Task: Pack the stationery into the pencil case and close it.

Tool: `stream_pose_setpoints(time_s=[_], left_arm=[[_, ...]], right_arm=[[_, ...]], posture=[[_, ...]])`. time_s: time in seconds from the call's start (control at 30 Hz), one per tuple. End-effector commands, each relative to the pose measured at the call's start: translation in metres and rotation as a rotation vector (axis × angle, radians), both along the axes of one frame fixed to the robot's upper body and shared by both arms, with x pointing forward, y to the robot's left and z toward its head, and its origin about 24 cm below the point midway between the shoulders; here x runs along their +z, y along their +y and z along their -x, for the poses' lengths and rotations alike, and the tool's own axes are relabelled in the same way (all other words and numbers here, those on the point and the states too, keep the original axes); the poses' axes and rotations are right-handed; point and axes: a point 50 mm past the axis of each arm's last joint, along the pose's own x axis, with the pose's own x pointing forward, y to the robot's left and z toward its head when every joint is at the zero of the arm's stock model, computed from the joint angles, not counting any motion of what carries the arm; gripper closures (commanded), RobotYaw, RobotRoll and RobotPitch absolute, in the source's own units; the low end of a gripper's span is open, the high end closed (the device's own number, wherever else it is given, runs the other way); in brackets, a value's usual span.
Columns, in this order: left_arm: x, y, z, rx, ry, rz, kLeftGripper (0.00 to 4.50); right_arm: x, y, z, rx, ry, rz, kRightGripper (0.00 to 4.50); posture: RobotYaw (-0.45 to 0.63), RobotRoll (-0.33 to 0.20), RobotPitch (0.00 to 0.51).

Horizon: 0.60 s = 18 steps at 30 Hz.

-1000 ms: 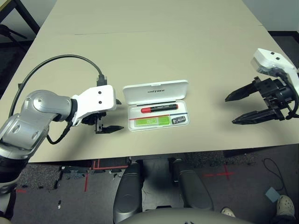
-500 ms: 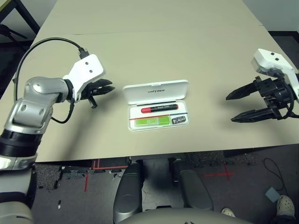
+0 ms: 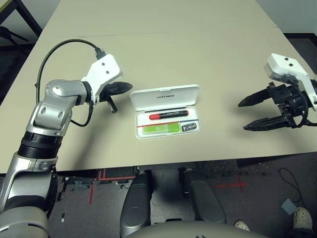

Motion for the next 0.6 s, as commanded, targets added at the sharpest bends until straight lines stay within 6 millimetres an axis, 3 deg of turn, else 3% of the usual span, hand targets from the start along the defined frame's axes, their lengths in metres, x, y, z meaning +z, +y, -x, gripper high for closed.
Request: stream_pose_setpoints(time_s=[0.03,0.6], left_arm=[[-0.005,-0.014,0.008,-0.095,0.029,-0.001,4.47],[-0.032,-0.043,0.040,-0.285,0.158,-0.036,4.47]], right_arm=[[0.002,0.001,0.000,0.004,-0.023,0.013,0.00],[-0.004,0.003,-0.004,0.019,-0.031,0.038,0.00]], posture=[[0.02,0.000,0.214],[0.03,0.000,0.205]])
